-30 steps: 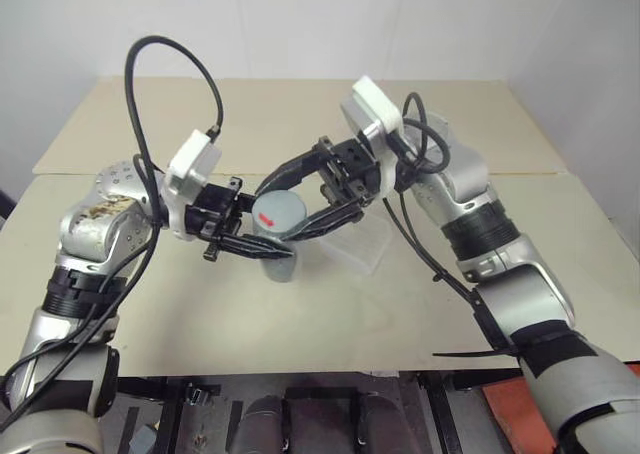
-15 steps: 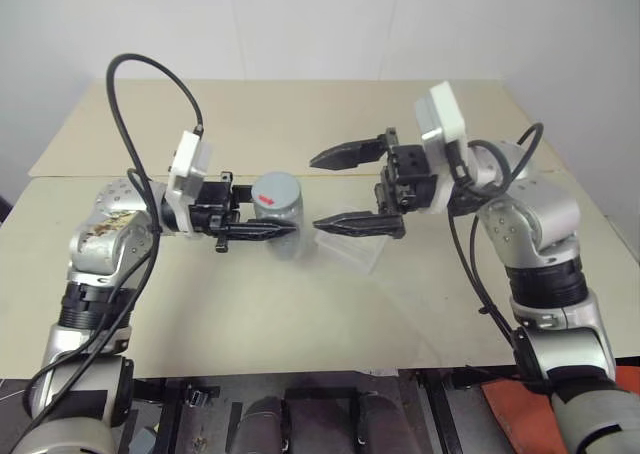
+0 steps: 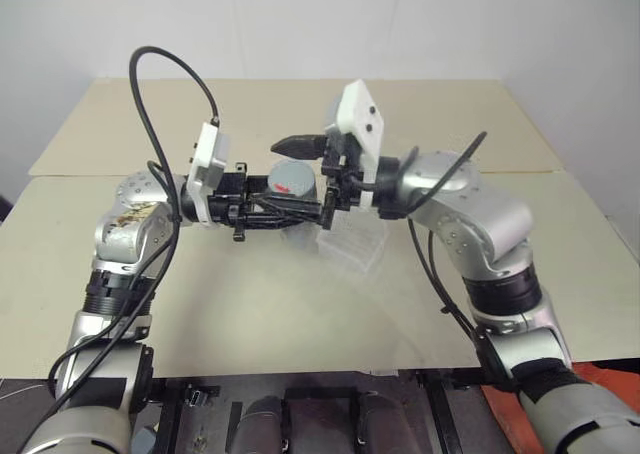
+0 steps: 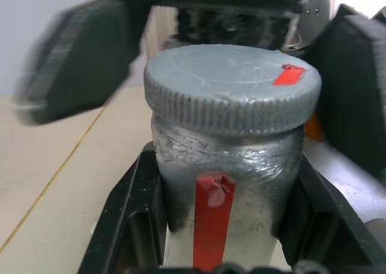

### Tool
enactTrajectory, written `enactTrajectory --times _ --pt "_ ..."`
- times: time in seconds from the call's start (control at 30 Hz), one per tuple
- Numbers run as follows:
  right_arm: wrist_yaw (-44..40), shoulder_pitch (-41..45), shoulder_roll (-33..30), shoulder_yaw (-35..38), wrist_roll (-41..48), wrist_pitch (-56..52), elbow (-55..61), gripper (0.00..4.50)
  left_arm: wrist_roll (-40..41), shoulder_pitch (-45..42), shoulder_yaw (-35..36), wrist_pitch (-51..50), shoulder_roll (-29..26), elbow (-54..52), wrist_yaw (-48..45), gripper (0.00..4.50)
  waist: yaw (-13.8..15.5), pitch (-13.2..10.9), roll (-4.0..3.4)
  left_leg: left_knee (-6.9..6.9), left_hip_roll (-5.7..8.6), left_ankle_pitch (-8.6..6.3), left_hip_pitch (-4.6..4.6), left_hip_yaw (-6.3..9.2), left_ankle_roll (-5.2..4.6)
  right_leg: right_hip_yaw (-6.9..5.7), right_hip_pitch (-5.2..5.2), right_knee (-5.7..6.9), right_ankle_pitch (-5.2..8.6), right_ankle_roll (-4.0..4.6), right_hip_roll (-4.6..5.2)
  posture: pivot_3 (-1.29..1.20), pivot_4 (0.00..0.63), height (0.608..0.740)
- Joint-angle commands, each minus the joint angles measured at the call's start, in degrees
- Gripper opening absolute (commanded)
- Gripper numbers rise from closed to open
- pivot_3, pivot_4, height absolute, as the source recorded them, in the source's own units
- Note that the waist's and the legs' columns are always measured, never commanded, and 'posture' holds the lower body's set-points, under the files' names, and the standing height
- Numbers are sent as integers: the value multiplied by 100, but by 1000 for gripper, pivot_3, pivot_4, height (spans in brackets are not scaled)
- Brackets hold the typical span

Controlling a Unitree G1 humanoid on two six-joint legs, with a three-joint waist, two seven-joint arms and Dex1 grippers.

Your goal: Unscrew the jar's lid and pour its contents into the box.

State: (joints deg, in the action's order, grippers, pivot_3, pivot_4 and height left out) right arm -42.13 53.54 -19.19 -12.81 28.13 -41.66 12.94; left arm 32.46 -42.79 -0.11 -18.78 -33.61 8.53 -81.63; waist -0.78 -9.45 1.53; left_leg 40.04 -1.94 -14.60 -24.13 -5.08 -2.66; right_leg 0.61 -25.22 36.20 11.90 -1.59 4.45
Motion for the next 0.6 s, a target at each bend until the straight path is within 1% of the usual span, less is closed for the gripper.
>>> enactTrajectory --times 0.03,0.23,0.43,0.6 --pt "12 161 10 189 -43 111 -24 4486 42 -96 92 50 -61 -126 -63 2117 8 0 0 0 0 0 -2 0 0 -1 0 0 0 0 0 0 150 740" --pt "-177 82 -238 385 -73 215 -213 4486 58 7 178 33 -173 -200 -96 2117 4 0 0 1 0 -1 -4 3 -1 -3 0 -1 0 0 0 0 150 740" --pt "-323 18 -568 802 94 252 -365 4486 118 162 293 -26 -371 -309 -155 2117 2 0 0 0 -1 -1 -3 3 -2 -3 0 -2 0 0 0 0 150 740" --pt "-473 -115 -860 859 119 322 -408 4486 133 198 352 -72 -430 -362 -160 2117 12 0 0 0 -1 -1 -3 3 -2 -3 1 -4 0 0 1 0 150 740"
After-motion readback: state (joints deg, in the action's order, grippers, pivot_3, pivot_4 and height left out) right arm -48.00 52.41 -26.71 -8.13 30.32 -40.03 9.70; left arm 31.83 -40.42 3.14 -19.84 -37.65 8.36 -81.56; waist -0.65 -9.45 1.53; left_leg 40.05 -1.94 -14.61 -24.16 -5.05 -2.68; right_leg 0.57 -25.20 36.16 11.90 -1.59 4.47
